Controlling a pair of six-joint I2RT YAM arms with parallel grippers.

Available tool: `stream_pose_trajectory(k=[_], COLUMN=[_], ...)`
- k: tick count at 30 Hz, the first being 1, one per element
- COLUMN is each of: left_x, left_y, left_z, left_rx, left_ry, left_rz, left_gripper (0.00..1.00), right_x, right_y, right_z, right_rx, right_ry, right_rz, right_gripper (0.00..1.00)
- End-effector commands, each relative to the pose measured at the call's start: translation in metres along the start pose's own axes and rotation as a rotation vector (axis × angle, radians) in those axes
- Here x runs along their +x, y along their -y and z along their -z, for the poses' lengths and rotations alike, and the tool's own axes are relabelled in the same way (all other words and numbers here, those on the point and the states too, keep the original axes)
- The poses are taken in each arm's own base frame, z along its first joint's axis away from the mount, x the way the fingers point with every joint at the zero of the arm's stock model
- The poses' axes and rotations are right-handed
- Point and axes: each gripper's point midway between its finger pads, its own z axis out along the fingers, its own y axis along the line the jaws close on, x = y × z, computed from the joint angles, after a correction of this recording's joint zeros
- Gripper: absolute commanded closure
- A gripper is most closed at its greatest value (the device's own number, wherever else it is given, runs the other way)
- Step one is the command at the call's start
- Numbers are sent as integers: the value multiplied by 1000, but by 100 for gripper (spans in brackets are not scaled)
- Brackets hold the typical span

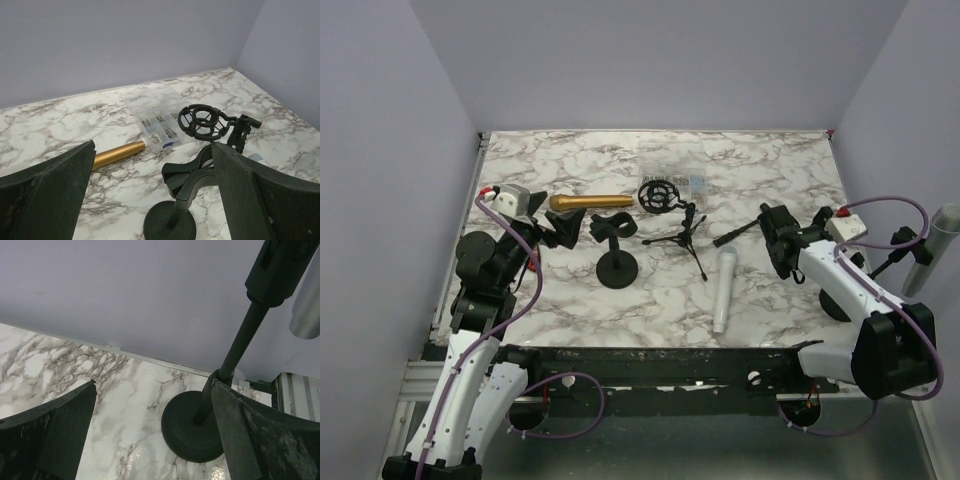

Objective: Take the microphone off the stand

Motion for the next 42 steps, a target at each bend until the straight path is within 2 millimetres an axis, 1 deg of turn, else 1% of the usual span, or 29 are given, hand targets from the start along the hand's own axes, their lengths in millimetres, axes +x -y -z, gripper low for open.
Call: stream_pose_trajectory(k=[1, 3, 4, 6, 9, 13, 17, 20, 21, 24, 27, 30, 33, 34, 36, 40, 42], left_x=[2, 5, 6, 8, 12, 15, 17, 18, 17, 17, 18, 18, 18, 19, 20, 23, 24], left_y=[8, 9, 9, 8, 7, 8, 10, 11, 12, 13, 15, 15, 16, 15, 15, 15, 16], left_z=[-3, -4, -5, -5, -6, -7, -9, -9, -9, -9, -9, -8, -8, -8, -8, -9, -9], left_rx=[43, 50, 50, 48, 38, 40, 51, 56, 58, 65, 71, 72, 75, 74, 74, 76, 76], left_ry=[-2, -12, -15, -21, -34, -42, -52, -53, -52, -49, -52, -50, -49, -51, -53, -61, -63], left_rz=[20, 25, 26, 22, 9, 5, 11, 9, 7, 6, 7, 2, -4, -7, -8, -12, -13], left_gripper=[2, 2, 1, 2, 2, 2, 2, 2, 2, 1, 1, 1, 2, 1, 2, 1, 2], right_x=[6, 9, 10, 13, 16, 8, -6, -13, -15, -26, -27, -27, -33, -34, -35, -43, -45], right_y=[25, 32, 31, 30, 37, 43, 43, 49, 50, 49, 49, 46, 45, 46, 47, 47, 48], right_z=[-13, -18, -20, -26, -27, -28, -36, -44, -45, -46, -48, -49, -49, -49, -49, -51, -51], right_rx=[78, 103, 108, 129, 145, 145, 176, 218, 221, 218, 219, 216, 206, 203, 202, 207, 210], right_ry=[48, 57, 62, 70, 65, 81, 107, 117, 125, 154, 166, 178, 199, 206, 215, 232, 237], right_rz=[-14, 5, -5, 42, 15, -1, -12, -26, -35, -58, -80, -73, -92, -97, -114, -133, -130], right_gripper=[4, 4, 5, 5, 7, 8, 8, 12, 14, 24, 32, 45, 60, 62, 62, 46, 46])
